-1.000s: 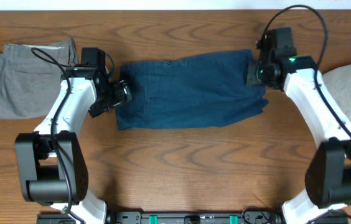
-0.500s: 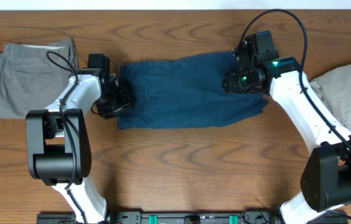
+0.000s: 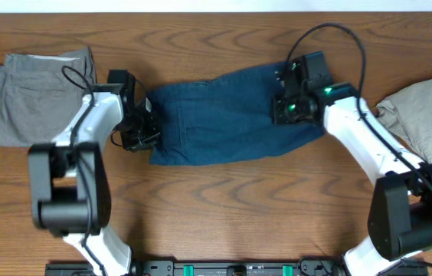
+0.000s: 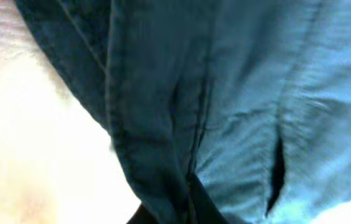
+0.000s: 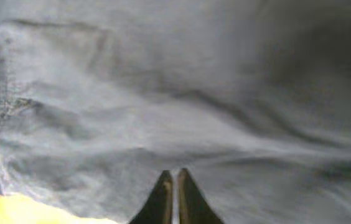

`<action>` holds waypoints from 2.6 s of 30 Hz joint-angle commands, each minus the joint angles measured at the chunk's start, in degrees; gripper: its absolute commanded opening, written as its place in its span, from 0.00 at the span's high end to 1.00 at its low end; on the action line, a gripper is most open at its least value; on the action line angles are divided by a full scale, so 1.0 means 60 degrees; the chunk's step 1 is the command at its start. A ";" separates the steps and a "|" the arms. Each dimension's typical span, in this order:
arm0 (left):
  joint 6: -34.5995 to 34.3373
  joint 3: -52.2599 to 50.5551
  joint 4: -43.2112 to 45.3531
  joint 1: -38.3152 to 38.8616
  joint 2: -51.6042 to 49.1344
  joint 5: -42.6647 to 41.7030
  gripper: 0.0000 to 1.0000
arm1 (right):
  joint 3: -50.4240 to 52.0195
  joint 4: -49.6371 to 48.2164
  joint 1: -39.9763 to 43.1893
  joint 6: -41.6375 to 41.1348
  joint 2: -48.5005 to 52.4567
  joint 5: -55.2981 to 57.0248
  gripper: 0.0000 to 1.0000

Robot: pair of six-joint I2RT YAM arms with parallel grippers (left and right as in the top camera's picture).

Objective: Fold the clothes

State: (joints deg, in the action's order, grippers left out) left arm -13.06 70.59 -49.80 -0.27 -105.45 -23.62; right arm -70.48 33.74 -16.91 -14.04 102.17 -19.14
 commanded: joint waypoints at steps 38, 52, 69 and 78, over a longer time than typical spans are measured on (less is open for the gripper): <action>-0.0364 0.0364 0.0324 0.1031 0.3967 -0.2135 0.93 | -0.0535 0.1767 0.0860 0.1472 0.2098 0.0244 0.88; -0.0379 0.0364 0.0805 0.1333 0.3967 -0.2248 0.93 | 0.0954 0.0933 0.0827 0.1778 0.2098 0.0433 0.90; -0.1545 0.0364 0.2849 0.4929 0.3126 -0.2131 0.93 | 0.1220 0.0546 -0.1851 -0.0120 0.2098 0.0299 0.88; -0.1698 0.0364 0.3111 0.5078 0.2725 -0.2131 0.76 | 0.1071 0.0954 -0.1625 -0.0117 0.2051 0.0339 0.76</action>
State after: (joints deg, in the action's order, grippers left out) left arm -22.44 71.61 -31.73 30.11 -89.49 -35.68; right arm -66.43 36.77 -26.61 -14.13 111.24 -20.62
